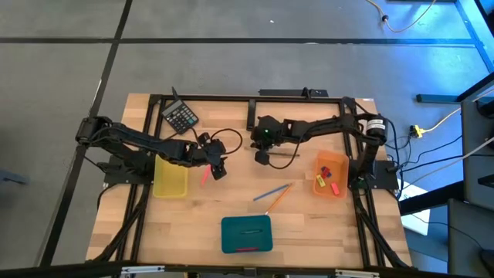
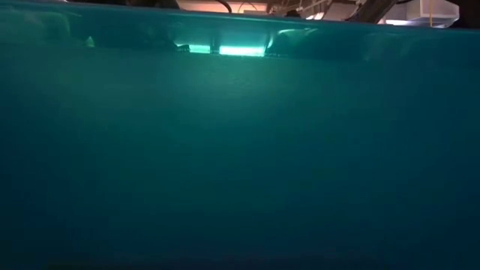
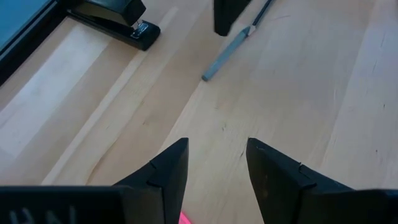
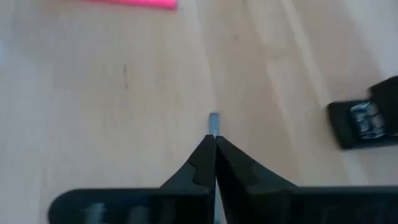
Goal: Sort crayons/erasers/pens/pencils in bins
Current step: Put the gray crayon into the blue bin
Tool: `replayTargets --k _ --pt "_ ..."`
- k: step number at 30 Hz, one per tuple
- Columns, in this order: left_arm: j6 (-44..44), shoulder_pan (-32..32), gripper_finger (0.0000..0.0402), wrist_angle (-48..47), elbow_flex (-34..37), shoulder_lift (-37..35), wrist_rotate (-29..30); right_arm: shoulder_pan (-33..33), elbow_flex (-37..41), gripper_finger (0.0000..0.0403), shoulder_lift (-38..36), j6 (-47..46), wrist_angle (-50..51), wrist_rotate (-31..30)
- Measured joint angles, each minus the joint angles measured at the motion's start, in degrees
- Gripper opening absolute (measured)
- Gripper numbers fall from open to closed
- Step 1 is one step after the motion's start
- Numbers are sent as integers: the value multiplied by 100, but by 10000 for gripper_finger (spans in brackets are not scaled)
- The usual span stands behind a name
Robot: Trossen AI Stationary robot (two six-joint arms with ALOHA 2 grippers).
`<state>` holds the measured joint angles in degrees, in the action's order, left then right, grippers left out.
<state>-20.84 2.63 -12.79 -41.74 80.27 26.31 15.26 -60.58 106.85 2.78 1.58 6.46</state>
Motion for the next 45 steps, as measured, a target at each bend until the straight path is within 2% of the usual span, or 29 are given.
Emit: replayTargets --k 6,13,20,24,31,36,45 --pt "4 0 156 9 0 -2 1 66 -7 61 24 1 546 377" --pt "62 -1 156 120 0 0 1 66 -310 97 28 -48 1458 164" --pt "303 -129 156 533 0 -2 -3 77 -1503 102 229 111 2976 55" --pt "304 -127 156 591 2 -2 -1 77 -2421 102 806 326 3890 -252" --pt "302 -121 156 595 1 -2 -44 109 -4249 102 1932 338 5479 -205" --pt "303 -10 156 570 1 -1 -64 95 -4692 102 2378 350 5683 -180" --pt "377 73 156 432 2 -2 -58 86 -4704 102 2625 276 5793 253"
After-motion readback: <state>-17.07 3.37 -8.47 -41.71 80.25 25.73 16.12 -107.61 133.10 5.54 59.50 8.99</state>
